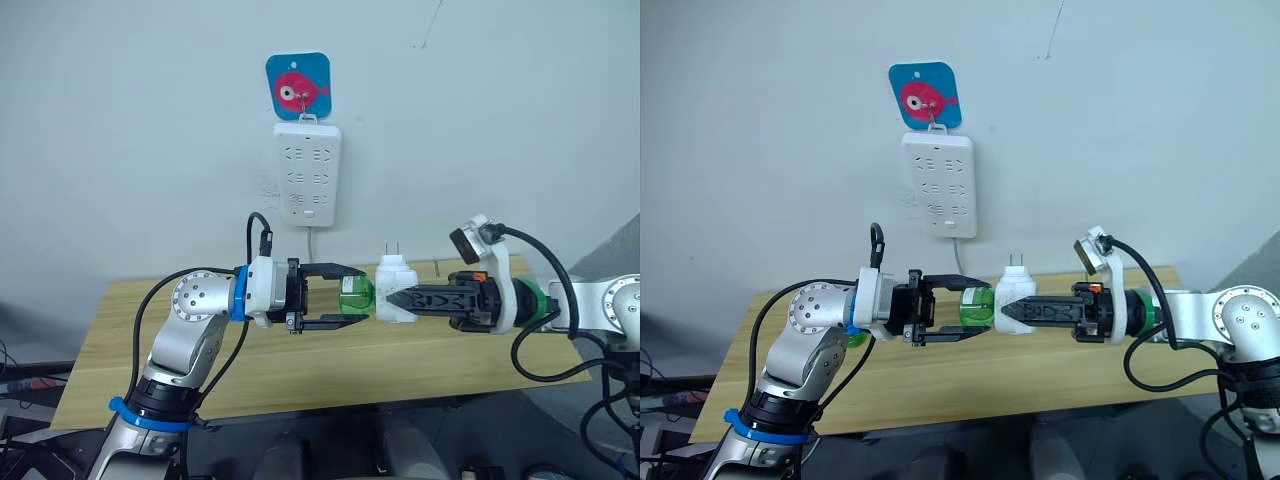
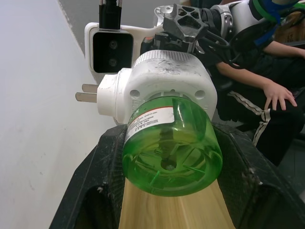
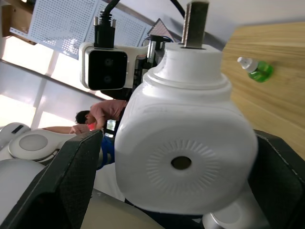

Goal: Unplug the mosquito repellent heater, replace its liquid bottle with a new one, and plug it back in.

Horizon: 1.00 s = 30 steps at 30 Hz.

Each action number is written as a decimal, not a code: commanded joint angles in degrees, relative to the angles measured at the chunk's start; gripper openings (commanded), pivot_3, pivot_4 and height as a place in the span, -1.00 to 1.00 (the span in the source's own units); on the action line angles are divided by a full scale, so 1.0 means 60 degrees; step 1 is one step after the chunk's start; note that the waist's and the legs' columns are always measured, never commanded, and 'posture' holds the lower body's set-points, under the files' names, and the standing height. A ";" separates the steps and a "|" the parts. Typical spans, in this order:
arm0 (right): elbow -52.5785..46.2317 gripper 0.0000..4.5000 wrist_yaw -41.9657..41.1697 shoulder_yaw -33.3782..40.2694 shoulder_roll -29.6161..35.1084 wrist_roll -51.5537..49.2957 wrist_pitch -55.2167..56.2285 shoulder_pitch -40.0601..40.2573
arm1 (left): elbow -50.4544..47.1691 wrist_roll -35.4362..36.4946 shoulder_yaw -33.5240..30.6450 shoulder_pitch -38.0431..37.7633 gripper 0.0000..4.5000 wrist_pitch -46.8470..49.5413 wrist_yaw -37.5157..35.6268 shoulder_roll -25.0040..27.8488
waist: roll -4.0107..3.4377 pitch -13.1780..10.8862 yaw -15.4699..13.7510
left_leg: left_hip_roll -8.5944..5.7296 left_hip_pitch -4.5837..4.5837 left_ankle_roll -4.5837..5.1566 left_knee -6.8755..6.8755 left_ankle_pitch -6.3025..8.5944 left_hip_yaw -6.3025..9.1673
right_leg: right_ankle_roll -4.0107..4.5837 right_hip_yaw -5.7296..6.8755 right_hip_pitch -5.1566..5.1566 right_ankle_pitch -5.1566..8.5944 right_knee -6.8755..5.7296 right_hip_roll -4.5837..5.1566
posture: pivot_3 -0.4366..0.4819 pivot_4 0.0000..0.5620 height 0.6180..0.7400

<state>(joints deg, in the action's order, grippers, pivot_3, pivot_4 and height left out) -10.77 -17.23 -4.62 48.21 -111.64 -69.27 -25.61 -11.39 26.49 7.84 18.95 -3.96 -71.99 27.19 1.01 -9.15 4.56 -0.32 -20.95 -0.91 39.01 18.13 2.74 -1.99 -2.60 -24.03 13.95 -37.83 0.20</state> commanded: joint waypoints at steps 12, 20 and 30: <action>-0.0653 0.34 0.0365 0.0076 -0.0389 0.0115 0.0296 -0.0358 | -0.0787 0.0838 0.0239 0.0553 0.01 0.2800 0.0368 0.0820 | 0.0010 -0.0016 0.0020 | 0.0001 -0.0003 0.0000 0.0000 0.0000 0.0008 | 0.0000 0.0002 0.0000 0.0000 -0.0002 0.0000 | -0.30 -0.44 0.84; -0.1389 0.34 -0.0528 0.0343 -0.0160 0.1252 0.0176 -0.0481 | 0.0126 0.4989 -0.0179 0.3040 0.01 1.1447 0.1298 0.2058 | 0.0011 -0.0037 0.0063 | -0.0002 -0.0002 0.0001 -0.0002 0.0001 0.0017 | -0.0062 0.0037 -0.0004 0.0037 -0.0009 -0.0013 | -0.29 -0.46 0.84; -0.0946 0.34 0.0293 0.0359 0.0026 0.0040 0.0496 -0.0294 | -0.0559 0.1020 -0.0364 0.0987 0.87 0.3424 -0.0141 0.1543 | 0.0006 -0.0040 0.0046 | 0.0000 -0.0001 -0.0011 -0.0020 -0.0002 0.0013 | -0.0003 0.0000 -0.0020 0.0010 -0.0004 0.0059 | -0.32 -0.47 0.84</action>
<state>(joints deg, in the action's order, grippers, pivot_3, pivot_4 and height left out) -15.77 -15.84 -4.23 47.58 -107.40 -67.38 -27.37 -14.06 38.56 7.35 26.64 30.43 -70.88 37.56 1.05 -9.39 4.84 -0.33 -20.96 -0.98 38.89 18.11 2.80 -1.98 -2.60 -24.15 14.02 -37.84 0.58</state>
